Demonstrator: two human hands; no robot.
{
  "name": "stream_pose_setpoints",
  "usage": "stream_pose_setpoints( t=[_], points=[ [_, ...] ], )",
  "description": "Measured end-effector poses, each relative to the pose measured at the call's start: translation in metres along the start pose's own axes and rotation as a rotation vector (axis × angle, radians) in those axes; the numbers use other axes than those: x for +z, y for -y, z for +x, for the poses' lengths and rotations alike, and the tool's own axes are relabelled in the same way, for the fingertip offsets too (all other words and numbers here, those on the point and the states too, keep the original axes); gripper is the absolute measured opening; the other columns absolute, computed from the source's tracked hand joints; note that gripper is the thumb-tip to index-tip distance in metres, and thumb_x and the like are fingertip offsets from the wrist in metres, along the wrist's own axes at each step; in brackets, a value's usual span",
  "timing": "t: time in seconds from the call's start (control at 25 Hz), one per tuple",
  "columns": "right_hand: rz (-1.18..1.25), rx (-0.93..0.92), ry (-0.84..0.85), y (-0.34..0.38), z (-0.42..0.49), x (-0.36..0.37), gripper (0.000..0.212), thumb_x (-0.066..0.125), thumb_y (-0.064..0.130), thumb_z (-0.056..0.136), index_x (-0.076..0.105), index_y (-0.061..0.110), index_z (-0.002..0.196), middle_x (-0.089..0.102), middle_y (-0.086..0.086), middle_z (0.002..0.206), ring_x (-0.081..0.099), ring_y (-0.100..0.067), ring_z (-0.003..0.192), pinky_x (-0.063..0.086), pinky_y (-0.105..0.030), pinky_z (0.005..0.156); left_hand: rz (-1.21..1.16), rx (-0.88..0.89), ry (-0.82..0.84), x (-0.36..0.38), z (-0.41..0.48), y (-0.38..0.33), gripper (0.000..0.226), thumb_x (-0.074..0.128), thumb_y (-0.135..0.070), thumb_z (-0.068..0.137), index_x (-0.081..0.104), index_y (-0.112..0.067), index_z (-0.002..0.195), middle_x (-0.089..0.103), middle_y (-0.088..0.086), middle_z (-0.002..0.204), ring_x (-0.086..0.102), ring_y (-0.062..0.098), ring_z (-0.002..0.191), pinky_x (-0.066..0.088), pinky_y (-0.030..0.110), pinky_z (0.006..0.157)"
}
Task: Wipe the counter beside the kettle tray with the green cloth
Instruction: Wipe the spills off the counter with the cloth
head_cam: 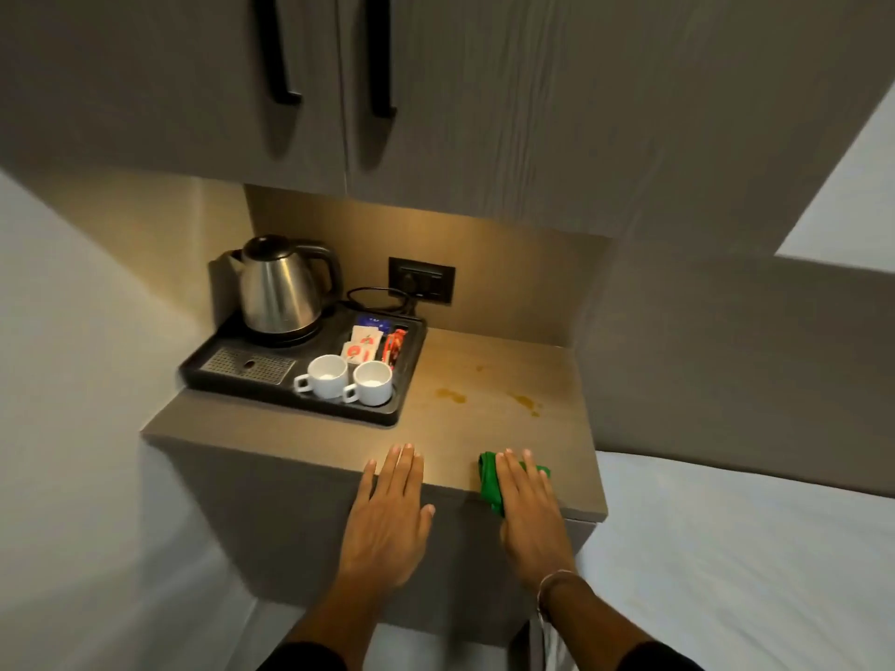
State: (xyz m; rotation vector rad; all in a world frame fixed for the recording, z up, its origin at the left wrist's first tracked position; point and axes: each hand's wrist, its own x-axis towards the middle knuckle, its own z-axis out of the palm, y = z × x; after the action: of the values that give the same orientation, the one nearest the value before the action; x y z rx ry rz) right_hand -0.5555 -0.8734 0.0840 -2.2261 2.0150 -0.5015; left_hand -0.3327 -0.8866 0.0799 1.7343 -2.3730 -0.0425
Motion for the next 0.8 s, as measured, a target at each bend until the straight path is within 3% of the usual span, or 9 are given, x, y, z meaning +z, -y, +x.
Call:
stream_pose_setpoints(
  t=[0.2, 0.44, 0.68, 0.8],
  points=[
    [-0.066, 0.121, 0.053, -0.042, 0.055, 0.005, 0.077, 0.056, 0.013, 0.101, 0.008, 0.023, 0.161, 0.011, -0.002, 0.171, -0.011, -0.02, 0.151, 0.006, -0.052, 0.127, -0.048, 0.127, 0.099, 0.025, 0.092, -0.003, 0.073, 0.037, -0.05, 0.108, 0.007, -0.011, 0.162, 0.009, 0.014, 0.173, 0.002, 0.031, 0.158, 0.01, 0.056, 0.127],
    [-0.1, 0.148, 0.151, -0.072, 0.087, 0.008, 0.083, 0.06, 0.022, 0.098, 0.007, 0.026, 0.161, 0.008, 0.0, 0.171, -0.011, -0.02, 0.153, -0.001, -0.051, 0.126, -0.108, 0.102, 0.147, 0.051, 0.142, -0.009, 0.077, 0.032, -0.057, 0.108, 0.003, -0.011, 0.162, 0.004, 0.012, 0.173, -0.004, 0.03, 0.157, 0.005, 0.056, 0.127],
    [-0.021, 0.001, 0.218, -0.082, 0.075, 0.018, 0.081, 0.049, 0.019, 0.098, -0.006, 0.032, 0.157, -0.011, 0.012, 0.166, -0.014, -0.015, 0.155, -0.017, -0.047, 0.124, -0.12, 0.098, 0.144, 0.068, 0.141, -0.006, 0.076, 0.026, -0.059, 0.107, 0.001, -0.014, 0.163, 0.001, 0.008, 0.174, -0.007, 0.025, 0.157, 0.001, 0.055, 0.127],
    [-0.094, -0.156, 0.281, -0.128, 0.06, 0.01, 0.09, 0.051, 0.021, 0.09, -0.008, 0.039, 0.156, -0.014, 0.017, 0.165, -0.014, -0.014, 0.155, -0.013, -0.044, 0.124, -0.131, 0.078, 0.11, 0.072, 0.142, -0.006, 0.077, 0.016, -0.063, 0.103, 0.003, -0.017, 0.163, 0.002, 0.005, 0.174, -0.008, 0.023, 0.157, -0.005, 0.051, 0.127]
  ],
)
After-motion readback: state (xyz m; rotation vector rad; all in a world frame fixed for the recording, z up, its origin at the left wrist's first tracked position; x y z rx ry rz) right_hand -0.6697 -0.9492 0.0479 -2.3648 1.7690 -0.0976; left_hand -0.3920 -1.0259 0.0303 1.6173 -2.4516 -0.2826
